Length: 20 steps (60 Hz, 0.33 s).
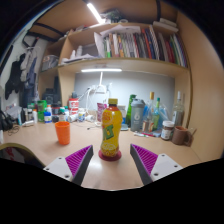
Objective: Pour water
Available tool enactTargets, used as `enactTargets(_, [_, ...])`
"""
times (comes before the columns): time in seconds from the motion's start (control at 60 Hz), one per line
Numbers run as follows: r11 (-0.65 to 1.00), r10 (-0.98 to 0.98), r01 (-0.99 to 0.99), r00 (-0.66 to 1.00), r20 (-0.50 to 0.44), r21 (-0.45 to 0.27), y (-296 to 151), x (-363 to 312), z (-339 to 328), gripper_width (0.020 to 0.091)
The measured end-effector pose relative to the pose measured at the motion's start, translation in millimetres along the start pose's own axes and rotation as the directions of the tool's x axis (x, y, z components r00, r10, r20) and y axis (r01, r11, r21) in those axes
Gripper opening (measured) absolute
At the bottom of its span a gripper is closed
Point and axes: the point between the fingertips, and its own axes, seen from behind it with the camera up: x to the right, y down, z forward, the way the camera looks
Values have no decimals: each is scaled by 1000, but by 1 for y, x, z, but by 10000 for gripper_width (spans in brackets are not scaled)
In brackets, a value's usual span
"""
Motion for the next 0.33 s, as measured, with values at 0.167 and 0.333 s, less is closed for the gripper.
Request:
enactTargets(0.167, [998,10,-11,1000,17,65,-9,-18,-84,841])
enactTargets(0.333, [991,110,-116,990,90,69,-2,-50,-141,841])
